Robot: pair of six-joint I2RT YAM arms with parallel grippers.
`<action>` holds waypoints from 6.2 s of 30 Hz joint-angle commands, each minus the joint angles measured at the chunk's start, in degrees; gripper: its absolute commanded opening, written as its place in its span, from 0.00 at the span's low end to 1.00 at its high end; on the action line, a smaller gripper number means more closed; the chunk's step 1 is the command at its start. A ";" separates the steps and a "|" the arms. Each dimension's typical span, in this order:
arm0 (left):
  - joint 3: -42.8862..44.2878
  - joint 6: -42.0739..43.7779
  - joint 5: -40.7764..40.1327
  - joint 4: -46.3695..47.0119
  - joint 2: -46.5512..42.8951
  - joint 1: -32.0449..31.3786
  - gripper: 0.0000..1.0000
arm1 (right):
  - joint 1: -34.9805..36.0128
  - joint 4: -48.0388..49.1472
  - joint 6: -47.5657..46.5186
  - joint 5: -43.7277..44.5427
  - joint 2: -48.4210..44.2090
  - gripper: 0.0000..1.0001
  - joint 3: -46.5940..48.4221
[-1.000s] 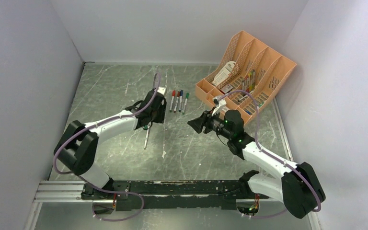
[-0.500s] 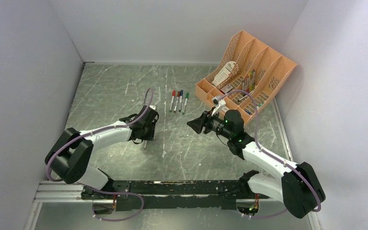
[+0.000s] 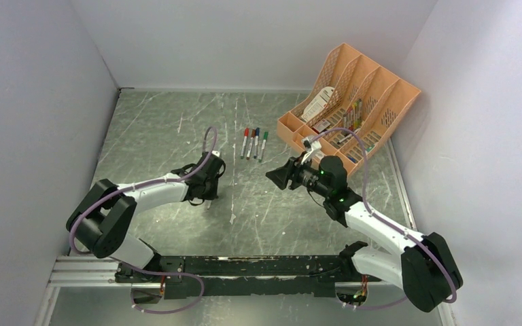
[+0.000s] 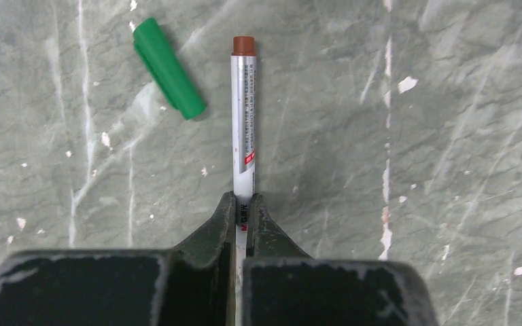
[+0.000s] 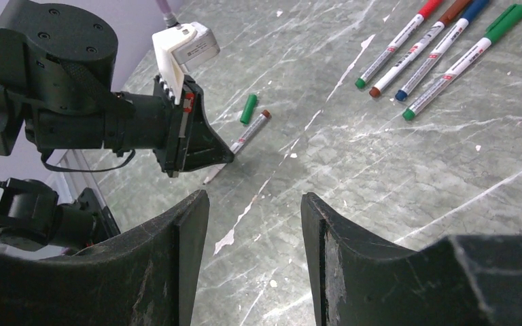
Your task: Insert the pens into the pen caps
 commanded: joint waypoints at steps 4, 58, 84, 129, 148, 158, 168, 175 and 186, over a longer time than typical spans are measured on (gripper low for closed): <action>1.56 -6.05 8.42 9.54 4.08 -5.33 0.07 | 0.01 -1.32 -0.80 1.72 -2.65 0.52 -1.05; 13.82 0.46 8.50 12.62 5.88 7.15 0.59 | 25.27 -19.00 -10.06 40.26 38.15 0.32 20.08; 4.33 8.07 72.98 51.45 -0.44 9.61 0.66 | 24.72 -25.81 -27.69 17.57 3.34 0.00 14.75; 7.95 13.02 88.62 45.12 3.48 9.06 0.09 | 23.88 -40.80 -33.43 23.45 -6.99 0.00 21.05; -7.01 23.25 41.34 76.86 -8.23 -0.50 0.07 | 22.54 -3.68 5.48 51.84 -20.55 0.80 3.33; -14.58 30.00 30.86 109.04 -3.39 -6.38 0.07 | 15.31 16.90 27.91 46.05 -20.07 0.74 -3.09; -13.35 33.03 29.10 109.21 -2.62 -10.36 0.07 | 9.29 20.74 36.60 38.31 -13.30 0.72 -2.32; -12.51 33.75 29.51 107.90 -2.03 -11.64 0.07 | 9.16 23.98 36.16 33.79 -8.37 0.66 0.05; -11.08 31.53 29.62 103.85 -2.29 -11.79 0.07 | 8.82 21.55 35.54 29.29 -5.69 0.00 2.43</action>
